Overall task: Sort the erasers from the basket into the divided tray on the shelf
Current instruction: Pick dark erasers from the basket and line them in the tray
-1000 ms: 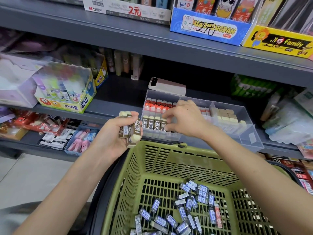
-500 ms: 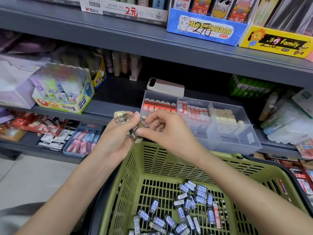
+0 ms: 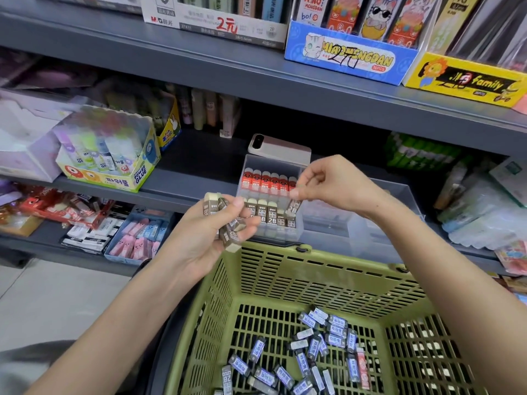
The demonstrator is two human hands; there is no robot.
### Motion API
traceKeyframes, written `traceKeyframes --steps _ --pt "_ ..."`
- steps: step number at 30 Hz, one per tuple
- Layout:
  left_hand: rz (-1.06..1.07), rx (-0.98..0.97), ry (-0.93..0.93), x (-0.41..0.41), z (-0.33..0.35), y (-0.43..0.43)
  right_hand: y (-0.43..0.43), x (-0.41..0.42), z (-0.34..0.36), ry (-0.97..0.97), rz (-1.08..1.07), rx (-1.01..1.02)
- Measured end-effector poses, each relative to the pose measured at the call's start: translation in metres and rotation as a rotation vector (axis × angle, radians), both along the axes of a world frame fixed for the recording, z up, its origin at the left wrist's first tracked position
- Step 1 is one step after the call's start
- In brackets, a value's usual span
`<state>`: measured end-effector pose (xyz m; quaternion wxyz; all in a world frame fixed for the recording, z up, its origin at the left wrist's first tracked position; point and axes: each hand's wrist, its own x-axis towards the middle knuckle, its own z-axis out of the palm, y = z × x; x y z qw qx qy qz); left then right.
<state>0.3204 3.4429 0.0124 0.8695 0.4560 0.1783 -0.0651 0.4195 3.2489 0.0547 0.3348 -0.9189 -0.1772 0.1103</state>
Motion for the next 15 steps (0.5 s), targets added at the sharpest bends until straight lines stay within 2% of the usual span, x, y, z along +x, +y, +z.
traceKeyframes --steps 6,11,15 --pt "-0.054 -0.05 0.034 0.001 0.001 0.005 0.016 0.007 -0.018 0.013 0.118 -0.198" --pt "-0.096 -0.139 0.032 0.003 0.003 0.009 0.022 0.003 -0.034 -0.194 0.11 -0.457" --pt "-0.135 -0.141 0.038 0.002 0.004 0.008 0.022 -0.007 -0.042 -0.326 0.069 -0.498"
